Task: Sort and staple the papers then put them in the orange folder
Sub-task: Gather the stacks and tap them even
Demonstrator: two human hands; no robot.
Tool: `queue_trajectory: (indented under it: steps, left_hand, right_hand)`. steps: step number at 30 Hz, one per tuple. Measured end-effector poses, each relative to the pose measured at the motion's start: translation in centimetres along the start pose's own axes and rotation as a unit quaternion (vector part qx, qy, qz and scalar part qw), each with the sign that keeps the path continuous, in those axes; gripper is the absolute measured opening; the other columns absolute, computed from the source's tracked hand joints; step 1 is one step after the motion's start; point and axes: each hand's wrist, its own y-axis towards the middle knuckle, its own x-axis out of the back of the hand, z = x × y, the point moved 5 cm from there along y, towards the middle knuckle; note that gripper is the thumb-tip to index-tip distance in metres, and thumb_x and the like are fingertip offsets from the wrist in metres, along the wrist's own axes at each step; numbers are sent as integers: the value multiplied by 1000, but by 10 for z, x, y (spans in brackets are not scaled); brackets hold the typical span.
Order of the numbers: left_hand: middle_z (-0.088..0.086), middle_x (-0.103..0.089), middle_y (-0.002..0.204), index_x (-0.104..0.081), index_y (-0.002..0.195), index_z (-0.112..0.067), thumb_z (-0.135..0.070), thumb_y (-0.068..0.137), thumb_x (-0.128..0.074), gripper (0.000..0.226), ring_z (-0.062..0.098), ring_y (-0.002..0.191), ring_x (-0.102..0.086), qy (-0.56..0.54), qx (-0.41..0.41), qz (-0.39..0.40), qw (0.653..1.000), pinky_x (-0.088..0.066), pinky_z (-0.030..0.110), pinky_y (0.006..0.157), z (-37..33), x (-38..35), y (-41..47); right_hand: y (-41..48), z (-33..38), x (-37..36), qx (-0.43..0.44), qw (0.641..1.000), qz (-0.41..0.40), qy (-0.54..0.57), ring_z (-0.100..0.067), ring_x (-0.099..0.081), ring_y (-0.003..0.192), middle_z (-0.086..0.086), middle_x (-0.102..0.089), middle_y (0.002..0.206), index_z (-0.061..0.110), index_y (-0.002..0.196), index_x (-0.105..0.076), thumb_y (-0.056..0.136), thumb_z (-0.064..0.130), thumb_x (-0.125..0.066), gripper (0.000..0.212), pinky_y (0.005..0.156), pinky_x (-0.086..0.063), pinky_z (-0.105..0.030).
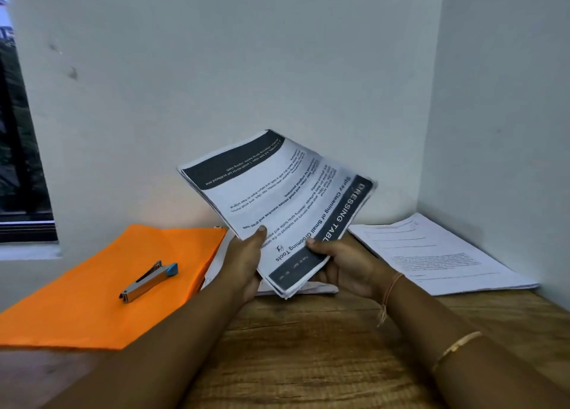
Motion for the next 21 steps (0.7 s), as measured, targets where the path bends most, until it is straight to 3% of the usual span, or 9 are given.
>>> queue_trajectory:
  steps: [3, 7, 10, 13, 15, 17, 19, 21]
  left_hand:
    - [9, -66, 112, -55, 123, -8, -6, 92, -55, 31, 23, 90, -66, -16, 10, 2, 1000, -55, 35, 68, -2, 2, 2]
    - [4, -67, 93, -59, 111, -7, -3, 90, -57, 21, 10, 64, -69, -50, -14, -26, 998, -57, 24, 54, -16, 13, 6]
    - [5, -66, 93, -60, 100, -7, -2, 90, -57, 12, 15, 71, -68, -68, -37, -53, 996, -58, 25, 56, -28, 22, 10]
    - [4, -64, 90, -58, 91, -11, -1, 92, -54, 10, 17, 78, -62, -75, -64, -89, 991, -57, 22, 53, -36, 32, 13]
    - [4, -63, 87, -56, 86, -12, -2, 92, -55, 11, 16, 75, -61, -73, -80, -125, 986, -55, 21, 50, -41, 41, 14]
    - [3, -62, 83, -55, 81, -12, -5, 92, -56, 13, 15, 70, -60, -68, -89, -166, 980, -54, 23, 51, -44, 51, 15]
    - [3, -60, 80, -55, 76, -12, -7, 92, -57, 17, 14, 67, -59, -69, -98, -205, 971, -51, 25, 55, -46, 59, 16]
    - [3, -59, 78, -54, 73, -12, -8, 93, -57, 21, 14, 65, -56, -69, -104, -242, 962, -49, 27, 60, -46, 66, 18]
  right_hand:
    - [-4, 6, 11, -17, 1000, -9, -12, -21, -71, 75, -8, -74, 84, 5, 103, -59, 96, 2, -45, 16, 74, -57, -41]
    - [-9, 9, 27, -40, 999, -3, -11, -26, -72, 77, -13, -73, 91, 3, 109, -59, 93, 1, -47, 20, 70, -59, -42]
    - [-12, 8, 39, -64, 998, 7, 1, -27, -72, 79, -15, -72, 95, 2, 108, -60, 81, 4, -55, 27, 72, -57, -43]
    - [-14, 6, 47, -80, 996, 27, 10, -30, -72, 82, -18, -71, 99, -1, 102, -68, 66, 9, -77, 39, 75, -56, -46]
    - [-15, 4, 53, -84, 996, 40, 12, -33, -71, 85, -21, -69, 103, 0, 95, -74, 44, 11, -93, 55, 74, -56, -49]
    - [-16, 3, 56, -90, 995, 37, 8, -34, -71, 85, -23, -69, 104, -2, 99, -71, 51, 7, -89, 52, 71, -58, -50]
    - [-17, 2, 56, -100, 995, 22, 7, -33, -71, 81, -22, -70, 101, -3, 106, -63, 69, 2, -71, 38, 69, -58, -48]
    - [-17, 2, 55, -107, 994, 10, 4, -32, -72, 78, -21, -70, 97, -3, 105, -61, 74, 2, -59, 31, 67, -58, -46]
